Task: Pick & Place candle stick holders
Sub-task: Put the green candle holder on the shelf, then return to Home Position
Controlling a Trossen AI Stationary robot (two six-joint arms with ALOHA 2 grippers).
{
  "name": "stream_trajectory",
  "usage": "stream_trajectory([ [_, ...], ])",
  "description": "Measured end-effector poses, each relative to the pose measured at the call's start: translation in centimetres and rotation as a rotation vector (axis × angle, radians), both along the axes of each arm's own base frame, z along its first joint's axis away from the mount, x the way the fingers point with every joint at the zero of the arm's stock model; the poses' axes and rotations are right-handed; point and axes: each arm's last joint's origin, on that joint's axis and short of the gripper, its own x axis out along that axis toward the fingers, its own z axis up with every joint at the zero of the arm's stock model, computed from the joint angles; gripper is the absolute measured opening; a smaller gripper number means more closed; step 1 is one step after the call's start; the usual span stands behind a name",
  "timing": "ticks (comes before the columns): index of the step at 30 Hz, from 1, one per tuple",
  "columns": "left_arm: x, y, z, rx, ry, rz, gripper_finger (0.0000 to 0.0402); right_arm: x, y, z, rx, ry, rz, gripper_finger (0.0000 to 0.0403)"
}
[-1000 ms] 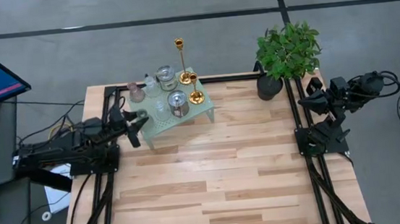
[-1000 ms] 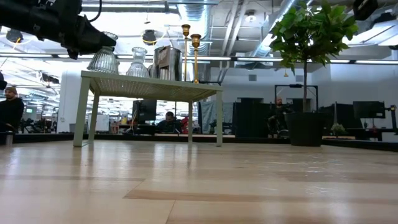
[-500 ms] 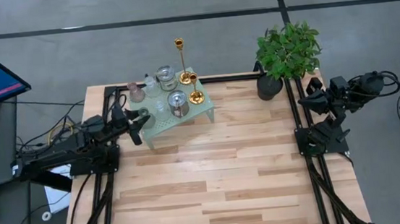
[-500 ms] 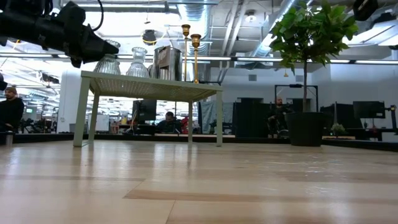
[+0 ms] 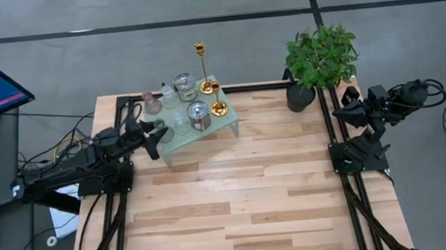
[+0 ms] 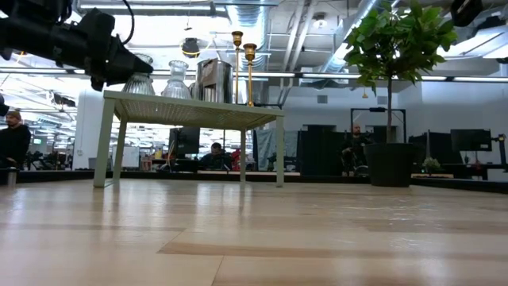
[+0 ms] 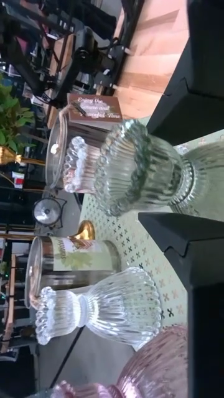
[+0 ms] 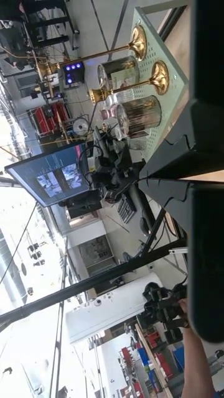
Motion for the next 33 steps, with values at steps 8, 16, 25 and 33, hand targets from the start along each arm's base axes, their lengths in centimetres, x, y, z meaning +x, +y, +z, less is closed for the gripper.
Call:
stream_trajectory([
  [8, 0.4, 0.1, -0.2, -0.032, 0.015, 0.006, 0.0183, 0.0, 0.0, 0.0, 0.000, 0.000, 0.000, 0.0000],
  [16, 0.4, 0.1, -0.3, -0.050, 0.019, 0.007, 0.0228, 0.0, 0.0, 0.0, 0.000, 0.000, 0.000, 0.0000],
  [25, 0.3, 0.0, 0.0, -0.021, 0.043, 0.000, 0.0291, 0.0, 0.0, 0.0, 0.001, -0.002, 0.000, 0.0000],
  [33, -0.7, -0.3, 1.9, -0.061, 0.130, -0.018, 0.0303, 0.0, 0.0, 0.0, 0.002, -0.002, 0.001, 0.0000],
])
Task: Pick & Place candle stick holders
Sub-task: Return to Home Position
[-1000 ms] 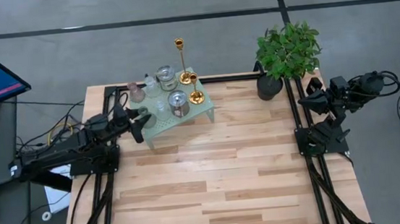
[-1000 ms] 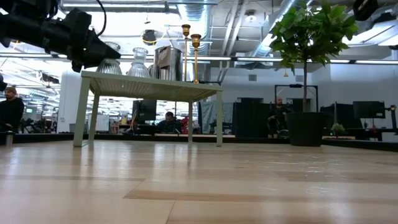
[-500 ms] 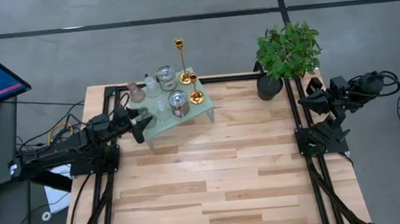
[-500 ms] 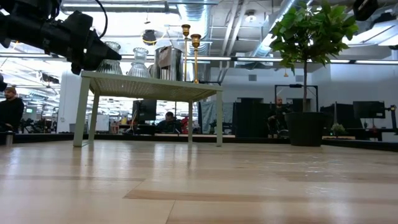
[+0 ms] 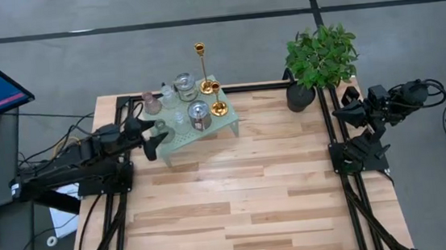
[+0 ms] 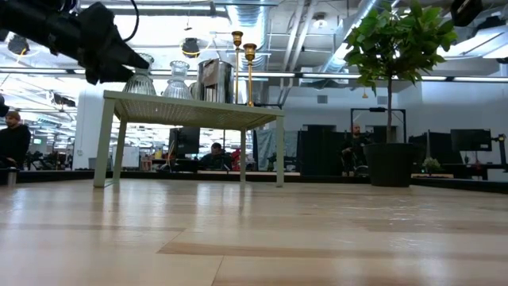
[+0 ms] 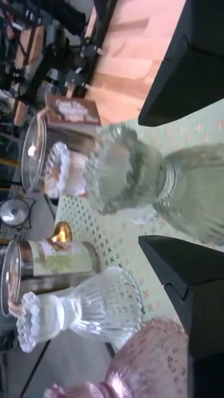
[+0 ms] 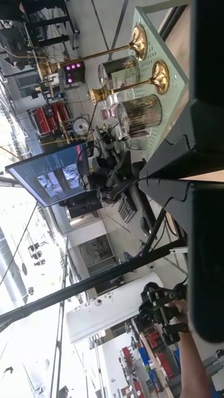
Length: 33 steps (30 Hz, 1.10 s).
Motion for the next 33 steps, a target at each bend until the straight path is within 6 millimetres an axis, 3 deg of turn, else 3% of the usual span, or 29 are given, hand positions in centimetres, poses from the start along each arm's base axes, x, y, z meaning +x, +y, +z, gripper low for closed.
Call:
stream_trajectory([
  [7, -0.7, -0.3, 1.2, -0.033, 0.015, -0.017, 0.0302, 0.0, 0.0, 0.0, -0.008, 0.002, -0.007, 0.0000],
  [16, -3.0, -1.0, 3.9, -0.148, 0.064, -0.029, 0.0301, 0.0, -0.1, -0.2, -0.065, 0.013, -0.025, 0.0000],
  [25, -5.3, -1.7, 7.3, -0.164, 0.006, -0.027, 0.0286, -0.4, -0.5, -1.7, -0.120, 0.119, -0.076, 0.0000],
  [33, -6.3, -2.3, 8.9, -0.191, -0.065, -0.151, 0.0240, 1.1, 0.8, -4.0, -0.142, 0.178, -0.060, 0.0000],
])
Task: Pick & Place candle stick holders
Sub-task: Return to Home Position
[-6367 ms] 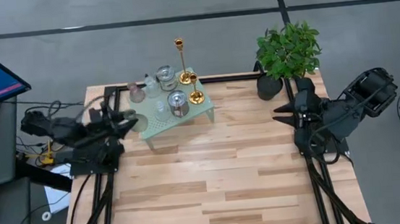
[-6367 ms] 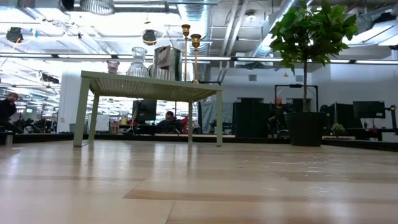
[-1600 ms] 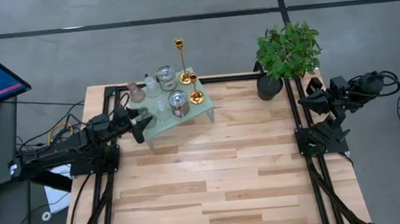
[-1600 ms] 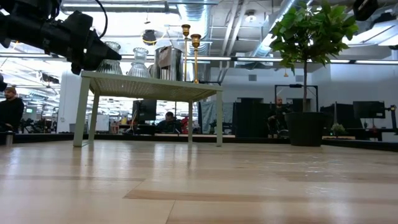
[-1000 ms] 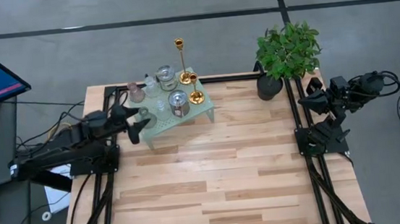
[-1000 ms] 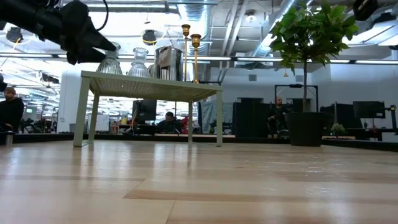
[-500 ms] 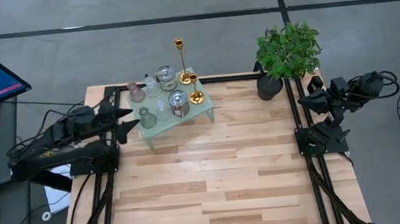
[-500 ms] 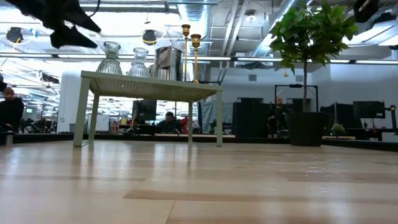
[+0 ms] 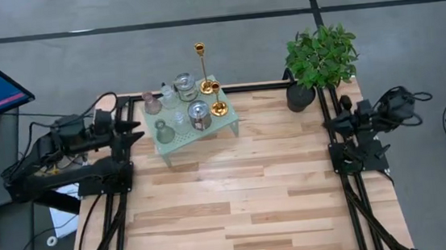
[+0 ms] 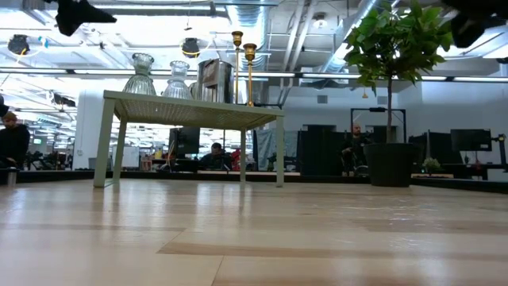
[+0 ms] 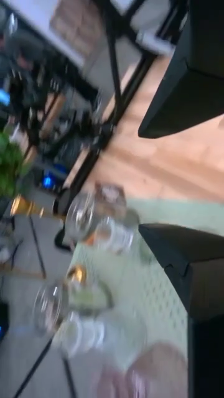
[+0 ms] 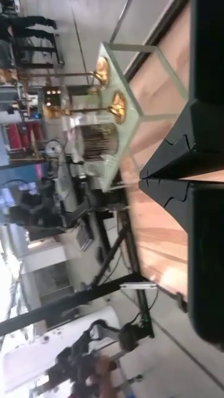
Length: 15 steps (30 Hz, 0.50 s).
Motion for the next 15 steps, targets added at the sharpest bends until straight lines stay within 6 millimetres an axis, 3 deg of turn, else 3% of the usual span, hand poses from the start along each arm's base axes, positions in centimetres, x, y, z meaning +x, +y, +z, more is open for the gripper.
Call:
stream_trajectory([
  [8, 0.5, -0.4, 0.0, -0.035, -0.096, -0.167, 0.0155, 2.5, 2.3, -3.5, 0.069, -0.017, 0.001, 0.0000],
  [15, 0.9, -0.3, -0.8, -0.007, -0.188, -0.195, 0.0088, 3.9, 3.6, -5.9, 0.124, -0.052, 0.033, 0.0000],
])
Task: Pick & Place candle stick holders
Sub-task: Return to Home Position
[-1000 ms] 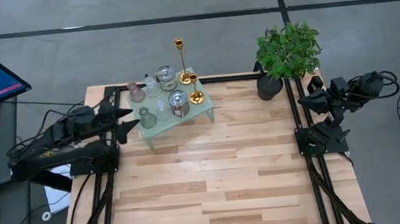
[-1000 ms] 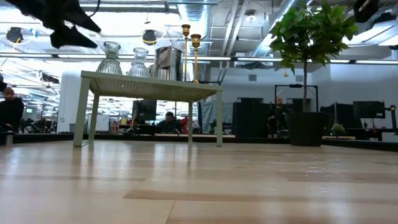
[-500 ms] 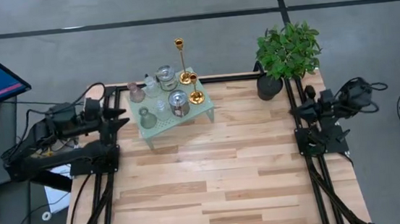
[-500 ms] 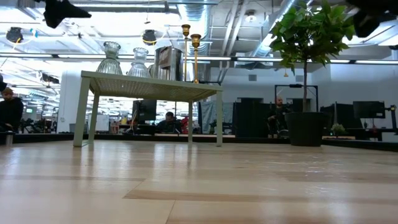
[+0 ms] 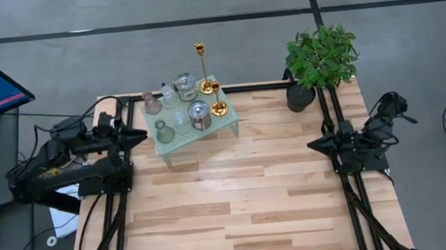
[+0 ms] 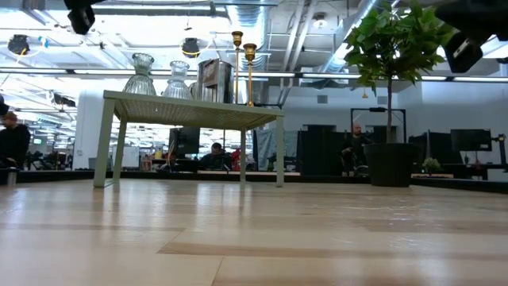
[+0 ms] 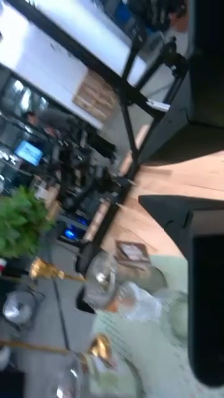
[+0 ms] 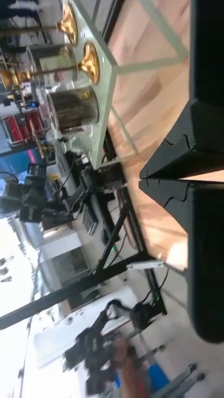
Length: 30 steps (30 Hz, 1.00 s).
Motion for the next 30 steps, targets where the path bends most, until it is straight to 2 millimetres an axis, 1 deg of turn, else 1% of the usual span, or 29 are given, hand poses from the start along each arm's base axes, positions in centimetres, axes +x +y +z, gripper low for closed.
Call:
stream_trajectory([
  [4, 0.8, 0.0, -1.0, 0.034, -0.086, -0.061, 0.0051, 0.6, 0.7, -1.1, 0.023, -0.046, 0.046, 0.0000],
  [9, 1.8, 0.1, -3.2, 0.033, -0.133, -0.139, 0.0007, 1.1, 1.1, -1.7, 0.037, -0.156, 0.103, 0.0000],
  [12, 2.3, 0.2, -4.4, 0.025, -0.167, -0.152, 0.0005, 1.4, 1.1, -2.2, 0.041, -0.210, 0.097, 0.0000],
  [15, 2.6, 0.3, -5.4, 0.014, -0.194, -0.156, 0.0004, 1.6, 1.1, -2.5, 0.049, -0.224, 0.103, 0.0000],
  [20, 3.3, 0.2, -6.2, 0.008, -0.248, -0.223, 0.0004, 1.7, 0.8, -2.5, 0.040, -0.254, 0.100, 0.0000],
  [23, 3.7, 0.0, -6.7, -0.003, -0.266, -0.251, 0.0003, 1.9, 0.7, -2.6, -0.013, -0.249, 0.099, 0.0000],
  [28, 4.6, -0.4, -8.4, -0.035, -0.270, -0.258, 0.0003, 2.0, 0.5, -2.6, -0.041, -0.254, 0.092, 0.0000],
  [30, 4.7, -0.8, -8.7, -0.039, -0.286, -0.287, 0.0003, 2.1, 0.4, -2.7, -0.048, -0.249, 0.085, 0.0000],
])
